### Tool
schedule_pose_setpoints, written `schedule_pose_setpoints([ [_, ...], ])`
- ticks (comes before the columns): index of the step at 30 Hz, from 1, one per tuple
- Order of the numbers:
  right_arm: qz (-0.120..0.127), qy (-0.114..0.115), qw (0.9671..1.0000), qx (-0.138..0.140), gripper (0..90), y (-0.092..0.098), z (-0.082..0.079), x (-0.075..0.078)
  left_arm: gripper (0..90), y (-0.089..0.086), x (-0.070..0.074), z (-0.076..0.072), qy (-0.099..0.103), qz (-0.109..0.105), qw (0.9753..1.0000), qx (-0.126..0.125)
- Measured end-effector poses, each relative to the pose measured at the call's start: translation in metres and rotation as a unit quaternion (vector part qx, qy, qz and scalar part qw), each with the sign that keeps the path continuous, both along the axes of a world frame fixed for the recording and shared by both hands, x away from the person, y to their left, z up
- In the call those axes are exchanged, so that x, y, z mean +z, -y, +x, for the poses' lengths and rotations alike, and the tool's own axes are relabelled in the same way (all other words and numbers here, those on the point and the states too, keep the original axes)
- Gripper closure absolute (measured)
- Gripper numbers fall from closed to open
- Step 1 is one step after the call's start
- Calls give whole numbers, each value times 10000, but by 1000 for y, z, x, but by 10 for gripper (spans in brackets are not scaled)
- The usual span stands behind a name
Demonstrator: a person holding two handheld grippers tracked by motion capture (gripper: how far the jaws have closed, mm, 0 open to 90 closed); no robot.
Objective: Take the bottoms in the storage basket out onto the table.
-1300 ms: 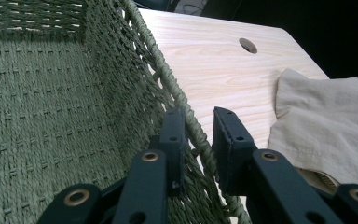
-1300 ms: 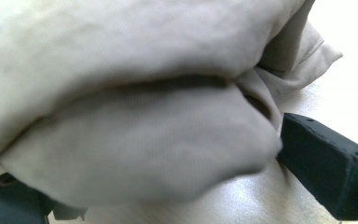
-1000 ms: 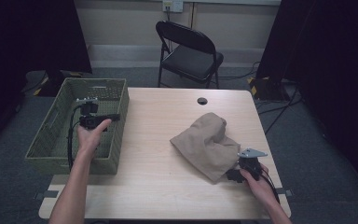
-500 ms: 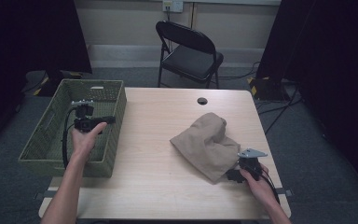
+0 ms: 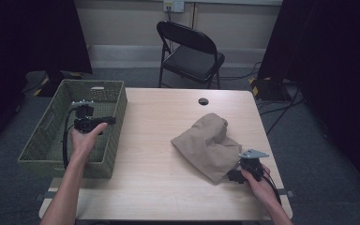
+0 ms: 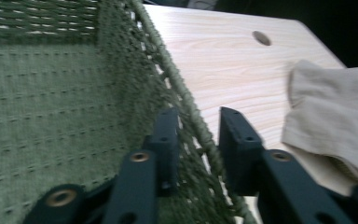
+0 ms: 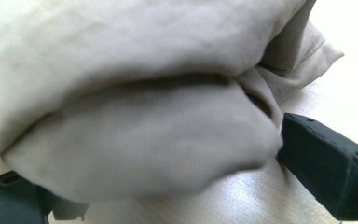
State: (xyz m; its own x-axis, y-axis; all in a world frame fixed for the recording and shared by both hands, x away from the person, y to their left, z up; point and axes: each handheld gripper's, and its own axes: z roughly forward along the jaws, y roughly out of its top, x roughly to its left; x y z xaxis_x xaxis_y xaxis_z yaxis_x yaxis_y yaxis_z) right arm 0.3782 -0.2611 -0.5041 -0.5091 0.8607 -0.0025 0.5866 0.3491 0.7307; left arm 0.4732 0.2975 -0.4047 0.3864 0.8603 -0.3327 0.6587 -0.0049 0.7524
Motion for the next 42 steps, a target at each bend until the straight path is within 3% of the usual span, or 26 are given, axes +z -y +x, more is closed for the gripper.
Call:
schedule_pose_setpoints([
  [1,1,0,10000,5,105,0,0,0,626,1,2,-1,51,106,9999,9],
  [4,-7,-9,10000,13,105,0,0,0,584,2,4,-3,149,75,9999,5],
  [8,-14,2,10000,49,105,-1,1,0,534,7,13,-11,350,153,9992,-114],
  [11,-9,14,9999,141,105,-3,0,0,448,15,21,-16,516,285,9981,-165],
  [13,-13,7,9999,138,105,-4,-1,0,432,20,26,-18,627,222,9974,-267],
  [15,-14,15,9999,151,106,-3,-1,0,413,29,33,-23,875,120,9954,-371],
  [17,-13,1,9999,148,110,-3,-2,0,405,40,41,-27,1031,252,9929,-544],
  [19,-8,-24,9999,161,128,-3,-3,1,389,50,46,-30,1098,104,9911,-750],
  [22,-11,-68,9998,194,134,-2,-5,2,386,63,50,-35,1189,120,9887,-908],
  [25,12,-117,9997,198,136,0,-7,3,404,81,48,-38,1143,388,9865,-1105],
  [27,156,-190,9996,129,143,1,-11,4,420,96,39,-42,970,537,9852,-1308],
  [28,156,-190,9996,129,143,1,-11,4,419,96,39,-42,970,537,9852,-1308],
  [29,184,-237,9995,131,157,1,-13,6,419,103,35,-45,981,644,9836,-1373],
  [34,216,-227,9993,204,161,4,-20,15,391,121,16,-53,832,625,9799,-1702],
  [35,240,-127,9993,265,160,8,-26,22,379,125,6,-57,667,593,9780,-1887],
  [37,291,-30,9993,221,160,13,-34,27,371,129,-4,-63,620,888,9737,-2002],
  [38,379,4,9990,230,157,15,-38,29,357,129,-4,-63,620,888,9737,-2002],
  [41,553,59,9981,282,143,17,-41,34,349,129,-25,-69,371,915,9730,-2087],
  [42,592,131,9977,294,144,17,-41,38,348,131,-33,-71,292,1017,9718,-2107],
])
